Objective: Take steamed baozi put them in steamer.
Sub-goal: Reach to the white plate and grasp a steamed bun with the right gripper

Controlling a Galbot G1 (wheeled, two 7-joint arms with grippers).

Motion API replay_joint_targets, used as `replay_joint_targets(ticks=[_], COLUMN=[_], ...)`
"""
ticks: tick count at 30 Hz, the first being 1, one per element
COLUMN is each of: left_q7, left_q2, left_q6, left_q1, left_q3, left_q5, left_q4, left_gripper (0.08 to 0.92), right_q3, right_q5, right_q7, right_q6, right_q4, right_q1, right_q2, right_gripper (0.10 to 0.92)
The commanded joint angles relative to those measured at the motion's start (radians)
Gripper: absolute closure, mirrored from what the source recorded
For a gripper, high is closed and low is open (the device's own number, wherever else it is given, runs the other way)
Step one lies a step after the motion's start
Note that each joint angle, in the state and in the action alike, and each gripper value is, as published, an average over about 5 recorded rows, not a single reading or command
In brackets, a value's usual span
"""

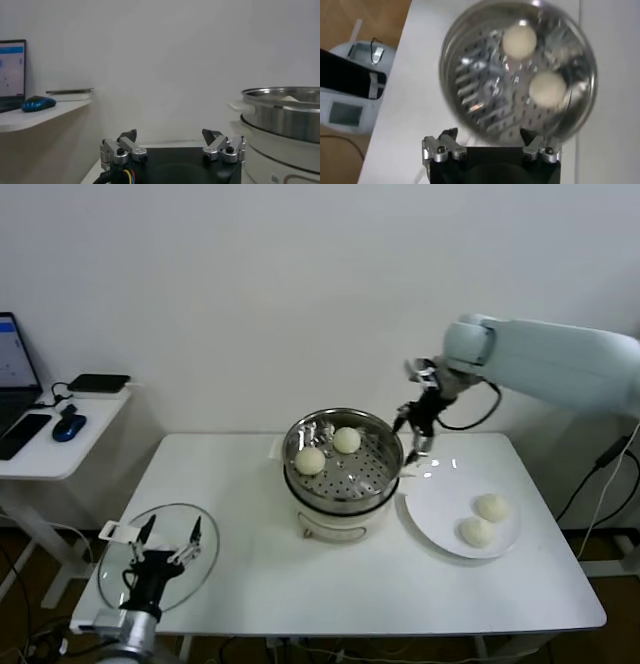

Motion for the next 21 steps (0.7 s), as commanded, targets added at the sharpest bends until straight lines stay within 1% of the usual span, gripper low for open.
replay_joint_targets(ticks=[1,3,7,11,13,21], left_q7=[0.000,0.000,0.001,0.001,0.001,0.000], left_q2=[-0.004,-0.007,-0.009,-0.009,-0.008,-0.009], left_q6=[0.002,0.002,0.002,0.001,0.001,-0.002], left_q1=[0.003,0.005,0.011,0.014,0.016,0.019], left_q3=[0.010,0.012,0.010,0.006,0.003,0.000], left_q5=[0.017,0.024,0.030,0.031,0.031,0.032], left_q4=[-0.002,-0.004,-0.005,-0.003,-0.001,0.011], left_gripper=[0.177,0.177,0.177,0.177,0.177,0.177], right_q3=[0.063,0.122,0.205,0.314,0.353,0.426], right_q5=[-0.309,-0.399,-0.487,-0.594,-0.619,-0.646], right_q7=[-0.019,-0.026,-0.025,-0.027,-0.024,-0.009], right_q6=[0.065,0.090,0.102,0.137,0.142,0.140], right_q4=[0.107,0.092,0.080,0.035,0.012,-0.042], right_q1=[-0.068,-0.134,-0.257,-0.414,-0.471,-0.572], right_q2=[-0.323,-0.351,-0.381,-0.380,-0.370,-0.319], right_gripper=[0.203,0.203,0.203,0.203,0.203,0.203])
